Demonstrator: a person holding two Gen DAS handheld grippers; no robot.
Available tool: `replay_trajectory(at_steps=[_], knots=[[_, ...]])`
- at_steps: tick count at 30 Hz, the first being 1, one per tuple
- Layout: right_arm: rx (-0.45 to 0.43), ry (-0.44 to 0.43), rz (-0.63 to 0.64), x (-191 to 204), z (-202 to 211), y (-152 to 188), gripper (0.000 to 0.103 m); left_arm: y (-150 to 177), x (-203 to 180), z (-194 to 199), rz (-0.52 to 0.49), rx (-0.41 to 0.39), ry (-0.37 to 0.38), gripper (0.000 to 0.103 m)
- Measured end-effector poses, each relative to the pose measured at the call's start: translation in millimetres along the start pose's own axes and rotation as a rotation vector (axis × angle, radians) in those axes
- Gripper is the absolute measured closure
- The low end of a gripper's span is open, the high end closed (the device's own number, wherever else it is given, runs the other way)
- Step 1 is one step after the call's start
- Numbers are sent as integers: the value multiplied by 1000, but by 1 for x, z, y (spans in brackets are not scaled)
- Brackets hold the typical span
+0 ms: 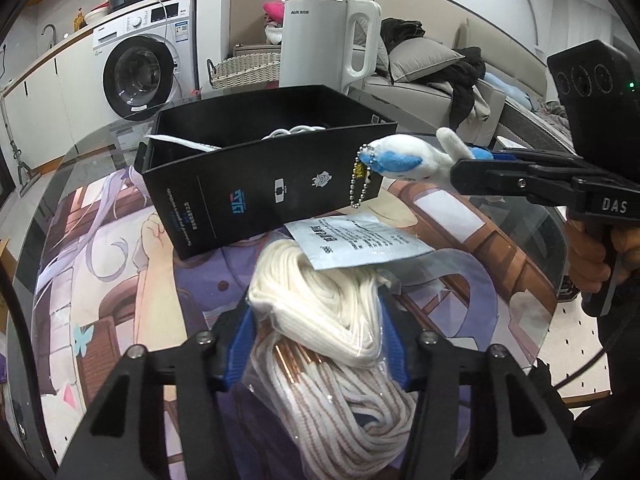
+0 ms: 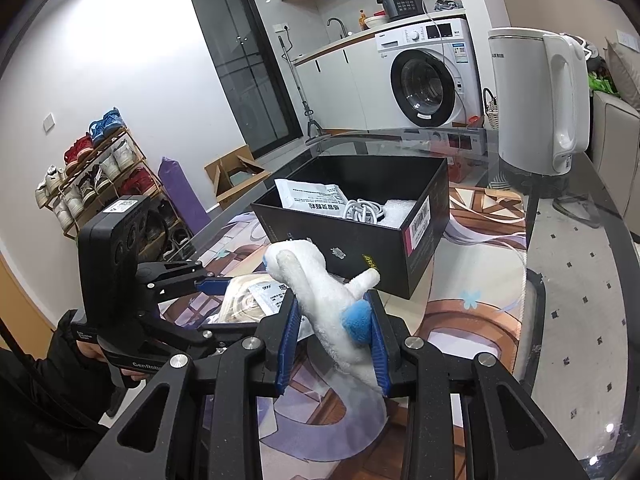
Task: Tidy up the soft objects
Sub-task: 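Grasp the clear bag of white rope with the left gripper and lift it, then carry the rope bag and plush toy with both grippers over the box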
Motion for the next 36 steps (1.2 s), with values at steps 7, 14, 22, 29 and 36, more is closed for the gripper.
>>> replay_trajectory(at_steps=[7,14,22,29,36], knots=[[-19,2,0,-2,6,-2,71,-6,4,14,6,-40,4,52],[-49,2,-1,-2,13,-6,71,-9,18,29,43,-92,-25,52],[-89,5,1,-2,18,-12,71,-18,30,44,76,-156,-55,52],[-128,25,2,-1,23,-17,71,-27,29,54,81,-199,-65,52],[-160,34,9,1,24,-21,71,-31,28,55,84,-216,-81,52]])
Point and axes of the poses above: each gripper's, at about its wrist camera, not at the fingertips, and z roughly against the way its jaws point, x to its left, y to its underside, the point moved 2 cm from there along -z, roughly the way its jaws point, and after that the axes turned 11 degrees about -x, right-handed, at the moved point
